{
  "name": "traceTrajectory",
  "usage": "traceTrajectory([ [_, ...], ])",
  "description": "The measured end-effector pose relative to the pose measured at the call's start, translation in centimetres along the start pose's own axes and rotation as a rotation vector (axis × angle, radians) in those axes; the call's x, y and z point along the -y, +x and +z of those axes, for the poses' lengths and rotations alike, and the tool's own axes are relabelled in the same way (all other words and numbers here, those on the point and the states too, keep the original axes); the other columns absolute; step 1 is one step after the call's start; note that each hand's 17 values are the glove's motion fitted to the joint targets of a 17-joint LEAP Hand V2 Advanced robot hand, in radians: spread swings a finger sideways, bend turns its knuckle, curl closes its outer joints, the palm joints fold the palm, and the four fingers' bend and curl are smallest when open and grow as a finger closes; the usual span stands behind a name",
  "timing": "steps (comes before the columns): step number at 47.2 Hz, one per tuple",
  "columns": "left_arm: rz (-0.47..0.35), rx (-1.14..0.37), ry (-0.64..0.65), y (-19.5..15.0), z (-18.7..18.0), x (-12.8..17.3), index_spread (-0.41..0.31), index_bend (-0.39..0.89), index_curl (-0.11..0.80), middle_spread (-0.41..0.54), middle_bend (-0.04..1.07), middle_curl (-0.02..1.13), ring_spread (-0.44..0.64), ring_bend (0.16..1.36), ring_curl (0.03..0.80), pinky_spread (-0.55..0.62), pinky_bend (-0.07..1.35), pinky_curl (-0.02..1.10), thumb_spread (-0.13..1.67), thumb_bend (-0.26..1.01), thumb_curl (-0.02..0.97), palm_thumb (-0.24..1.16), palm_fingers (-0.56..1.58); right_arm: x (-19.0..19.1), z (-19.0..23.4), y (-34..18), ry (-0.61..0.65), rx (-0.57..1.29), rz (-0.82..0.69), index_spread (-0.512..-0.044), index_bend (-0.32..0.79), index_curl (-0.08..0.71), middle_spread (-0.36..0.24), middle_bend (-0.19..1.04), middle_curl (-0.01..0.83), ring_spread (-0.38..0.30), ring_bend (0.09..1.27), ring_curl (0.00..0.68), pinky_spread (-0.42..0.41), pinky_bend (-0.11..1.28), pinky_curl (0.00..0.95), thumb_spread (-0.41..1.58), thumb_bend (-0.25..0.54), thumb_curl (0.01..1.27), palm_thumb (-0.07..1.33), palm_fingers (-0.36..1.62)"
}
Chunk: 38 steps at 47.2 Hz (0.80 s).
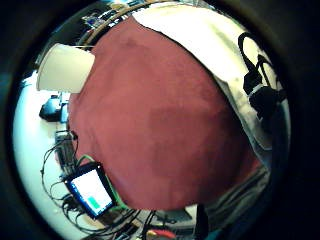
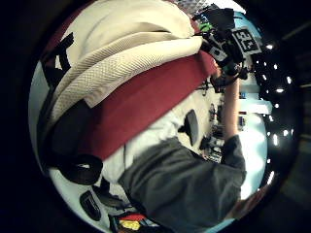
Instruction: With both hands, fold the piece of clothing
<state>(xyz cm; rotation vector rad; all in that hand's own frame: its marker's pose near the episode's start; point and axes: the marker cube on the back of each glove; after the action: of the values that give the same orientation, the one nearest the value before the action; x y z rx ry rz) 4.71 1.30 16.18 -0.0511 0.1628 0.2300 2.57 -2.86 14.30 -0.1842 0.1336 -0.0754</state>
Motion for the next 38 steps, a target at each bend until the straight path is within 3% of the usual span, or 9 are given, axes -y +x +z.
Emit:
traceTrajectory([
  [6, 0.07, -0.148, -0.018, 0.5, -7.9, -2.9, -0.308, 0.22, 0.426, -0.311, 0.49, 0.44, -0.34, 0.56, 0.392, -0.28, 0.17, 0.35, 1.25, 0.09, 0.231, 0.41, 1.29, -4.6, -6.0, -2.2, -0.123, -0.022, -0.091, -0.313, 0.17, 0.373, -0.208, 0.19, 0.323, -0.172, 0.48, 0.379, -0.244, 0.58, 0.382, 1.08, 0.176, 0.36, 1.05, 1.17],
  [10, 0.061, -0.191, 0.04, -0.3, -13.0, -1.7, -0.312, 0.19, 0.432, -0.332, 0.54, 0.47, -0.36, 0.62, 0.417, -0.3, 0.18, 0.35, 1.28, 0.08, 0.224, 0.42, 1.3, -5.5, -9.9, -2.7, -0.177, 0.023, -0.132, -0.306, 0.15, 0.372, -0.216, 0.21, 0.346, -0.192, 0.49, 0.39, -0.259, 0.55, 0.385, 1.11, 0.168, 0.35, 1.06, 1.19],
  [14, -0.075, -0.127, 0.056, -2.0, -16.3, 2.7, -0.308, 0.17, 0.434, -0.345, 0.59, 0.5, -0.36, 0.65, 0.436, -0.32, 0.2, 0.36, 1.31, 0.09, 0.223, 0.45, 1.31, -2.9, -12.4, -1.3, -0.229, 0.058, -0.067, -0.302, 0.13, 0.364, -0.222, 0.24, 0.367, -0.207, 0.5, 0.398, -0.268, 0.54, 0.386, 1.15, 0.159, 0.34, 1.06, 1.2],
  [19, -0.272, -0.024, -0.01, -4.5, -15.4, 10.8, -0.308, 0.19, 0.446, -0.352, 0.62, 0.52, -0.36, 0.67, 0.451, -0.33, 0.2, 0.38, 1.34, 0.1, 0.227, 0.49, 1.3, 4.9, -11.3, 2.2, -0.289, 0.075, 0.141, -0.295, 0.11, 0.35, -0.219, 0.26, 0.39, -0.219, 0.53, 0.411, -0.276, 0.53, 0.391, 1.19, 0.152, 0.34, 1.06, 1.21],
  [26, -0.539, 0.066, -0.167, -5.5, -10.8, 14.4, -0.304, 0.19, 0.463, -0.35, 0.62, 0.54, -0.36, 0.66, 0.457, -0.32, 0.2, 0.38, 1.35, 0.08, 0.229, 0.51, 1.24, 12.5, -6.1, 5.5, -0.105, 0.048, 0.348, -0.295, 0.03, 0.294, -0.212, 0.28, 0.413, -0.225, 0.58, 0.43, -0.268, 0.56, 0.404, 1.22, 0.134, 0.33, 1.06, 1.1],
  [29, -0.537, 0.118, -0.113, -6.0, -9.4, 15.3, -0.254, 0.09, 0.429, -0.304, 0.43, 0.5, -0.33, 0.6, 0.443, -0.28, 0.29, 0.42, 1.35, 0.07, 0.231, 0.5, 0.92, 12.7, -5.0, 6.1, -0.019, 0.051, 0.383, -0.3, 0.06, 0.288, -0.19, 0.22, 0.408, -0.211, 0.54, 0.429, -0.209, 0.53, 0.407, 1.23, 0.108, 0.32, 1.03, 0.88],
  [30, -0.517, 0.121, -0.097, -5.8, -9.2, 15.3, -0.232, 0.08, 0.421, -0.268, 0.32, 0.48, -0.3, 0.59, 0.452, -0.26, 0.35, 0.44, 1.34, 0.06, 0.228, 0.49, 0.76, 12.3, -4.9, 6.2, -0.004, 0.054, 0.387, -0.3, 0.08, 0.293, -0.183, 0.21, 0.41, -0.202, 0.52, 0.432, -0.187, 0.52, 0.413, 1.24, 0.091, 0.31, 1.01, 0.81],
  [32, -0.47, 0.124, -0.048, -5.3, -9.2, 15.0, -0.195, 0.12, 0.426, -0.183, 0.17, 0.47, -0.23, 0.57, 0.468, -0.2, 0.4, 0.47, 1.32, 0.03, 0.222, 0.45, 0.51, 11.2, -4.9, 6.3, 0.013, 0.06, 0.395, -0.303, 0.08, 0.287, -0.175, 0.21, 0.411, -0.196, 0.52, 0.435, -0.163, 0.52, 0.414, 1.26, 0.066, 0.3, 0.97, 0.78],
  [38, -0.351, 0.067, 0.001, -2.7, -9.2, 13.0, -0.142, 0.14, 0.401, -0.079, 0.09, 0.36, -0.14, 0.55, 0.415, -0.1, 0.4, 0.45, 1.29, -0.01, 0.218, 0.41, 0.46, 7.4, -4.7, 6.1, -0.014, 0.072, 0.467, -0.306, 0.09, 0.258, -0.158, 0.2, 0.409, -0.175, 0.5, 0.407, -0.115, 0.48, 0.384, 1.32, -0.002, 0.27, 0.85, 0.79],
])
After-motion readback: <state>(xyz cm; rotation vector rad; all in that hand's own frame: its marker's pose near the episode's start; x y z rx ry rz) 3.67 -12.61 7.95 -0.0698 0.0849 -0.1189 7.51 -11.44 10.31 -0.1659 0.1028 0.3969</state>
